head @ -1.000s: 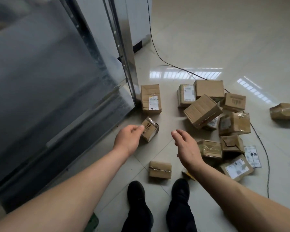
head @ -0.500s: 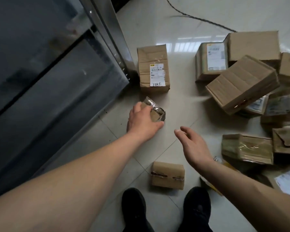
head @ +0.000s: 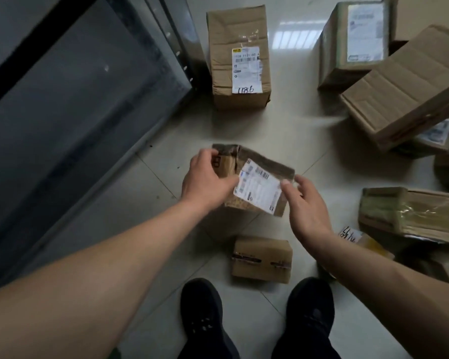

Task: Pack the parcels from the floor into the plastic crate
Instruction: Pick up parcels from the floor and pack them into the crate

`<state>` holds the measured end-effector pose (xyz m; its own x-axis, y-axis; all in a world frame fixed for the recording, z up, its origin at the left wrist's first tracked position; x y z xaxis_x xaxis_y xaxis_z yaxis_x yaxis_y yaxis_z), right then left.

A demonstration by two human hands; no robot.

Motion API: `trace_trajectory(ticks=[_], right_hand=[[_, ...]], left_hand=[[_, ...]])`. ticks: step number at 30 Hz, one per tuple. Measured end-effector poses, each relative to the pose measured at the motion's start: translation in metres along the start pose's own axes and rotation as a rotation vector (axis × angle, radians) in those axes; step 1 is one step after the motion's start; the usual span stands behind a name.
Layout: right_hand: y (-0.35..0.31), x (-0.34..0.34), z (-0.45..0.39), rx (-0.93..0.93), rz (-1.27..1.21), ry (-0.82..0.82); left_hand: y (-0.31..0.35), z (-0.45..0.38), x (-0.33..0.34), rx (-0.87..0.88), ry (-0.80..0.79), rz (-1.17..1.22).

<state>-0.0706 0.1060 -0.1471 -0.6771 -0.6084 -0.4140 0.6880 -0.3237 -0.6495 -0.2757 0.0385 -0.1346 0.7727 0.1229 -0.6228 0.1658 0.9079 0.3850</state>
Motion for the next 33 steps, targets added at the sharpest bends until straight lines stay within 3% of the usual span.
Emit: trace_trajectory(ticks=[2, 7, 14, 17, 25, 33], right_hand=[[0.007, -0.004, -0.002, 0.035, 0.08, 0.039], [0.026, 0.003, -0.01, 0.093, 0.15, 0.025], [0.034, 0.052, -0.008, 0.23, -0.012, -0.097], [0.03, 0.058, -0.002, 0.229, -0.099, -0.055], [-0.062, 0.018, 0.046, 0.089, -0.147, -0.031], [-0.209, -0.034, 0.146, -0.054, -0.121, -0.032]], left_hand=[[-0.025, -0.001, 0.01, -0.098, -0.087, 0.018], [-0.069, -0.003, 0.023, -0.379, -0.106, 0.164], [-0.095, -0.008, 0.033, -0.427, -0.184, 0.226], [-0.097, -0.003, 0.028, -0.414, -0.197, 0.274], [-0.078, 0.065, -0.037, -0.405, -0.19, 0.458], [-0.026, 0.168, -0.163, -0.37, -0.085, 0.619]])
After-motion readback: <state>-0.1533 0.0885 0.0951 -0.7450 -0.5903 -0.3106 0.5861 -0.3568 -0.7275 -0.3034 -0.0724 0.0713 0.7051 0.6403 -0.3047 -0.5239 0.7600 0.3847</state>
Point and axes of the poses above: each hand's wrist, its own z-axis away from the middle knuckle, its own x-axis out of the palm, y = z × x, the point moved 6 cm from there along -z, towards the middle knuckle, and after that the axes turned 8 degrees about -x, right-handed, at the moved point
